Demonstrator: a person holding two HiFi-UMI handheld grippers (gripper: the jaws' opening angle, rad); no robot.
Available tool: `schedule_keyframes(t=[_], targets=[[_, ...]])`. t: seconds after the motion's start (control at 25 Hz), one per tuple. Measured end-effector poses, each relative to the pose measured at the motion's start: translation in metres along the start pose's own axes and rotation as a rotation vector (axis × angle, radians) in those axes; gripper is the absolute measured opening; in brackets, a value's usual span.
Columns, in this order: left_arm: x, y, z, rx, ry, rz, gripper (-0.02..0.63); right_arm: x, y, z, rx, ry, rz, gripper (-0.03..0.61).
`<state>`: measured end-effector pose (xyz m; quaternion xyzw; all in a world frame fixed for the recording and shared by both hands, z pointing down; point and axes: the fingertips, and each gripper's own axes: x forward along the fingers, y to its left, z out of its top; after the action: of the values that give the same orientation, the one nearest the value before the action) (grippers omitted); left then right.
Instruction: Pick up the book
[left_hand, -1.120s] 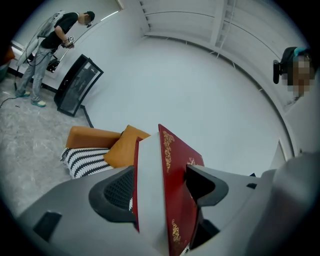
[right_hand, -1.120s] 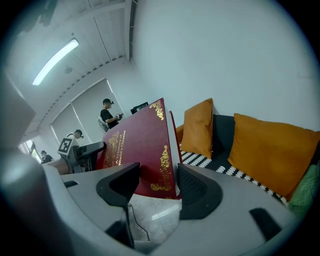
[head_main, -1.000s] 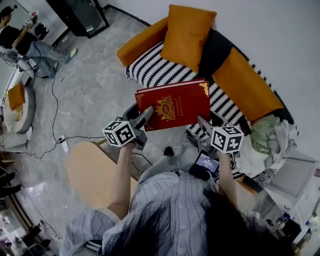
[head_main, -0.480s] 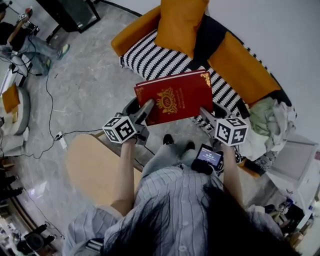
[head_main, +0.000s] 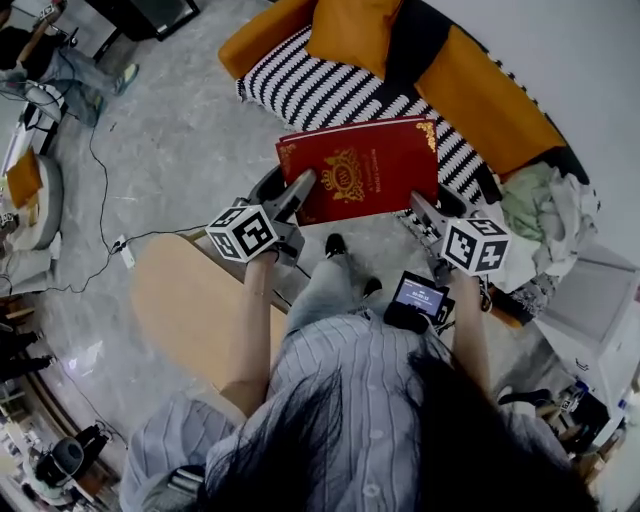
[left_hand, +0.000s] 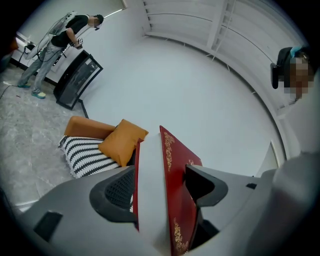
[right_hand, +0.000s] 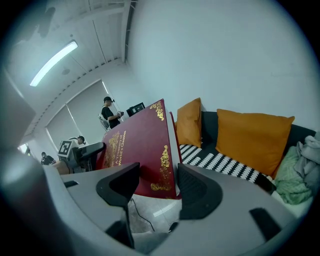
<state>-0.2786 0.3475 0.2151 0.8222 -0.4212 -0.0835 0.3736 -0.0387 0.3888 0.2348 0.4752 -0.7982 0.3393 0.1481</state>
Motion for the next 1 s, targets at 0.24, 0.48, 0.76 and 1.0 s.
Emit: schedule_keyframes(t=[0.24, 0.48, 0.76, 1.0], targets=[[-0.011, -0.042, -0.034, 0.014, -0.004, 0.008, 0.325, -0.047, -0.015, -0.024, 0.007, -0.011, 0.012, 0.252], [-0.031, -0.077, -0.07, 0.025, -0.014, 0.03, 0.325, -0.087, -0.024, -0.051, -0.002, -0.017, 0.036, 0.25], [-0.057, -0.113, -0.106, 0.043, -0.029, 0.044, 0.325, -0.131, -0.028, -0.084, 0.001, -0.036, 0.052, 0.25], [-0.108, -0.142, -0.138, 0.069, -0.067, 0.049, 0.325, -0.172, -0.008, -0.124, -0.022, -0.06, 0.079, 0.25]])
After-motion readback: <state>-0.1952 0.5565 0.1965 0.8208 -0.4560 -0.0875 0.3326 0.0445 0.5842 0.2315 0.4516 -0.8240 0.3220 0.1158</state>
